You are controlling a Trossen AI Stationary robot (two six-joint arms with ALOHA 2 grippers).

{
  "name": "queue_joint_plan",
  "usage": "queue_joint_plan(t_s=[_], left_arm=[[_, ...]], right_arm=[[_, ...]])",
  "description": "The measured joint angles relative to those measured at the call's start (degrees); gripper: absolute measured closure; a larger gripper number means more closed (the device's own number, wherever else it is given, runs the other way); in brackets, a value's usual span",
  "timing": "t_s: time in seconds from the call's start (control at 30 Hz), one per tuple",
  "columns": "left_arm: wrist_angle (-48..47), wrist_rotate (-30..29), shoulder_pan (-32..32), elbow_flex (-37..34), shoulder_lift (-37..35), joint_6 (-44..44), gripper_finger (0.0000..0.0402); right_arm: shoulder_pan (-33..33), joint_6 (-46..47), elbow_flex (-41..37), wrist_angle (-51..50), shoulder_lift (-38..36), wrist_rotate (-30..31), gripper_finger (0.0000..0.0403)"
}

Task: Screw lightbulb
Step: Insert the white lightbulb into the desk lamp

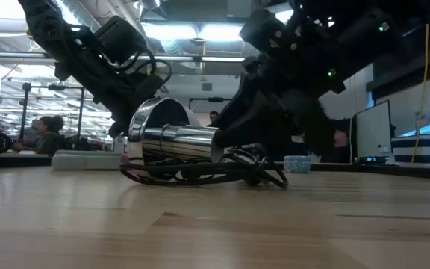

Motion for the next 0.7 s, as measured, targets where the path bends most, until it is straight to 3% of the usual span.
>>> queue_joint_plan(t_s=[0.37, 0.5, 0.7], left_arm=[[0.0, 0.0, 0.0, 0.0, 0.0, 0.0, 0.0246], [0.0, 0.0, 0.0, 0.0, 0.0, 0.0, 0.0246], [0.0, 0.0, 0.0, 0.0, 0.0, 0.0, 0.0246]], right_arm=[[-2.7, 0.2, 0.0, 1.2, 0.0, -3.9, 0.0234], [-2.7, 0.2, 0.0, 1.2, 0.0, -5.1, 0.0278], [-2.6, 0.0, 0.0, 1.4, 0.0, -8.1, 0.0386]])
